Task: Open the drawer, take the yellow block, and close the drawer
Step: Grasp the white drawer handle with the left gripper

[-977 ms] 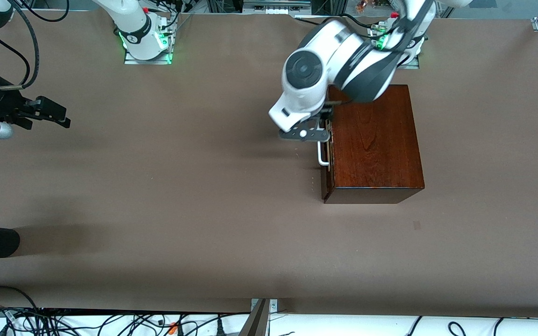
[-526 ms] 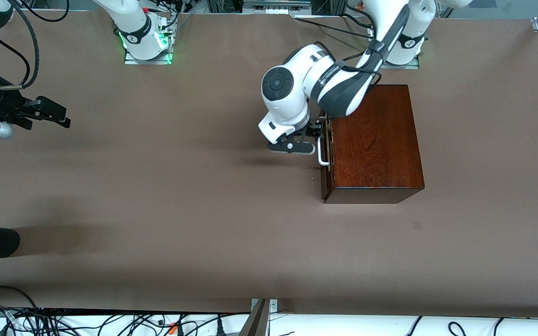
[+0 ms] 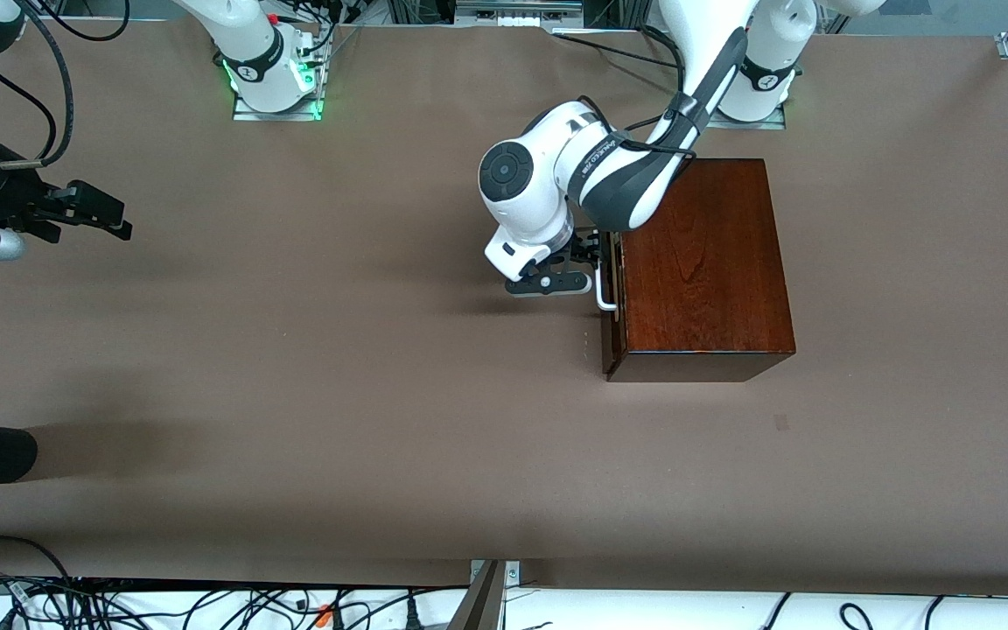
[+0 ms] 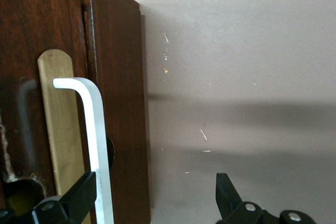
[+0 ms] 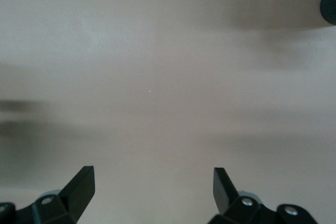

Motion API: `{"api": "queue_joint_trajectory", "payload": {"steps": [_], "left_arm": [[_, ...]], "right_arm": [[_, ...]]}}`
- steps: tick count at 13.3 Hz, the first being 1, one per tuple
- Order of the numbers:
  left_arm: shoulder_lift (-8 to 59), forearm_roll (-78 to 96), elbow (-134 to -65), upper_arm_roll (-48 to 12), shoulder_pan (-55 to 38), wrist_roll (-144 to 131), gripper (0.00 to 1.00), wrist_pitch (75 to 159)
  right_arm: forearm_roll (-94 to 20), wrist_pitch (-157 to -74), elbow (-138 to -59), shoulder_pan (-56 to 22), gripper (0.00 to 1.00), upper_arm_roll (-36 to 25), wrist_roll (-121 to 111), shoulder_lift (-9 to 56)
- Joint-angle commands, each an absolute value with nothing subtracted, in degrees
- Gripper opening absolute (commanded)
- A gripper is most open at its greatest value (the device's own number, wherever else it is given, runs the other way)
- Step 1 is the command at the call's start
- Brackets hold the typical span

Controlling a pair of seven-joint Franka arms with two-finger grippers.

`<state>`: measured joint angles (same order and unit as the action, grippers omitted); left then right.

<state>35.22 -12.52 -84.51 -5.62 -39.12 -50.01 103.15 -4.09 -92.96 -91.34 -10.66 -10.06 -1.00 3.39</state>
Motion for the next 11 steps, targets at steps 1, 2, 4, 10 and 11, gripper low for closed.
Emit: {"api": "queue_joint_trajectory", "payload": {"steps": [1, 2, 4, 10, 11], "left_arm": [[35.86, -15.73, -84.55, -4.92, -40.08, -53.43, 1.00, 103.01], [35.86, -15.82, -84.55, -4.92, -40.08, -53.44, 1.00, 103.01], [35.95, -16.78, -84.55, -4.83, -40.08, -53.52, 1.00, 103.01], [36.21, -20.38, -84.46, -4.83, -40.34, -53.52, 1.00, 102.74], [36.56, -20.56, -84.46, -4.92, -40.34, -53.61, 1.00, 102.92]], "right_arm": [[-3.78, -92.20, -90.35, -10.20, 1.00, -9.67, -0.44, 3.69], [-3.78, -92.20, -90.35, -10.20, 1.00, -9.67, -0.44, 3.69], [-3.78, -92.20, -90.35, -10.20, 1.00, -9.67, -0.44, 3.69], [-3.78, -92.20, -90.35, -10.20, 1.00, -9.67, -0.44, 3.69], [-3.78, -92.20, -90.35, -10.20, 1.00, -9.67, -0.44, 3.69]]}}
